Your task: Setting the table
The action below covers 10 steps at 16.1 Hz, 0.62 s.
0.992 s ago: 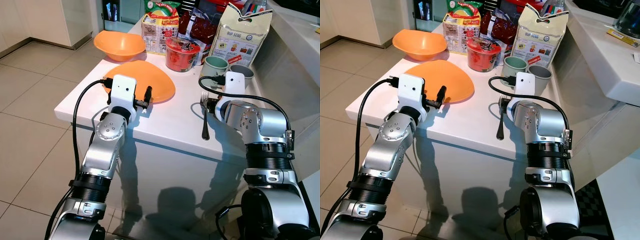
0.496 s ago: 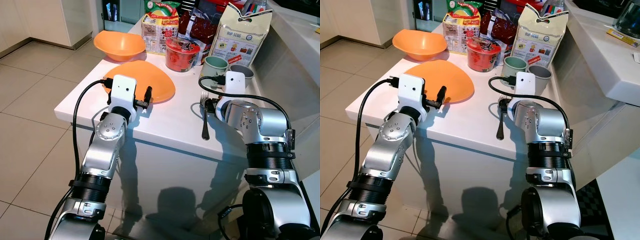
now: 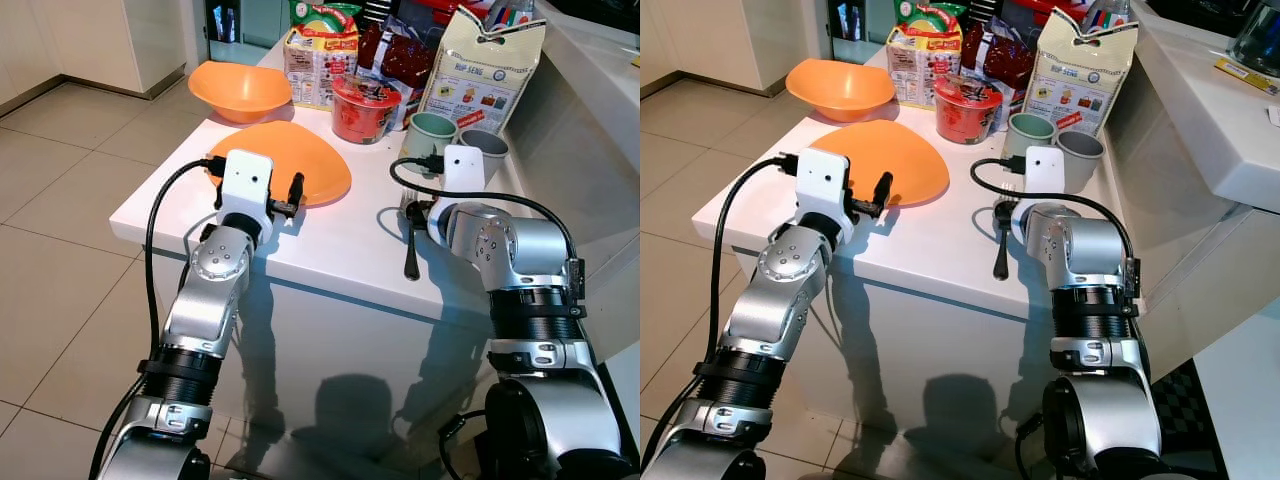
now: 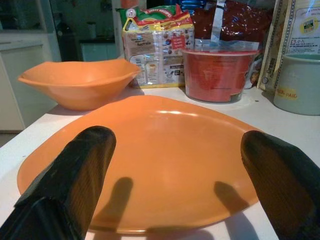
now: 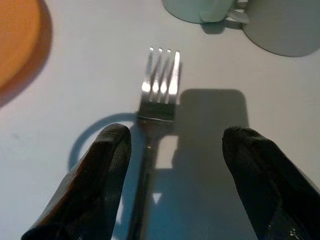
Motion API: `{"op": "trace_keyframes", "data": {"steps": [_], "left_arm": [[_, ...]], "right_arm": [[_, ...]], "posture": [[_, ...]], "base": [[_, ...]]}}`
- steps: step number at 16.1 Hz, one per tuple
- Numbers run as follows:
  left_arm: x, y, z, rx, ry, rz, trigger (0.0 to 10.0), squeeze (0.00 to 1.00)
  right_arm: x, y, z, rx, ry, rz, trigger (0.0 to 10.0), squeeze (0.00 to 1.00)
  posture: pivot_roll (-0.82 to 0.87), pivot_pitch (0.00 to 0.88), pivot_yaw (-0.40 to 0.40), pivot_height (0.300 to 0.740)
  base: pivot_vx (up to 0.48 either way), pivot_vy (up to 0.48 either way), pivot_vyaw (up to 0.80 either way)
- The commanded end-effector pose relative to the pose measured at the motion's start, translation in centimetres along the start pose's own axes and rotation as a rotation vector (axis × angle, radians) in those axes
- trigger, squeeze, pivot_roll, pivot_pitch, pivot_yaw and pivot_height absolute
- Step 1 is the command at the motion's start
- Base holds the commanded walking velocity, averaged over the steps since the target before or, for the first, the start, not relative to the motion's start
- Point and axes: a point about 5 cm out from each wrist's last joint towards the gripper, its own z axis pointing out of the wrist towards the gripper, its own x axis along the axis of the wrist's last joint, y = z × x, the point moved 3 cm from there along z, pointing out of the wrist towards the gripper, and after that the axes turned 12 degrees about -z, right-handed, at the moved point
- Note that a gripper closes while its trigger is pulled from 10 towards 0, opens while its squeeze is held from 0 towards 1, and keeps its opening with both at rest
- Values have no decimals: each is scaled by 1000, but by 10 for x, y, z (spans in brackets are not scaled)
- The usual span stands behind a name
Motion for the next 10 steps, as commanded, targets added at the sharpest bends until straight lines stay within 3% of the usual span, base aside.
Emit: {"op": "trace_keyframes", "data": {"steps": [1,3,10], "left_arm": [[4,6,0,-16,11,12,10000,0],[4,7,0,-16,11,8,10000,0],[3,7,-1,-9,11,2,10000,0]], "right_arm": [[-13,10,3,-42,-50,-10,10000,0],[-26,16,8,-76,-91,-32,10000,0],[-33,16,8,-84,-119,-47,10000,0]], "posture": [[126,0,-135,740],[122,0,-139,740],[120,0,-151,740]], "base": [[0,0,0],[0,0,0],[0,0,0]]}}
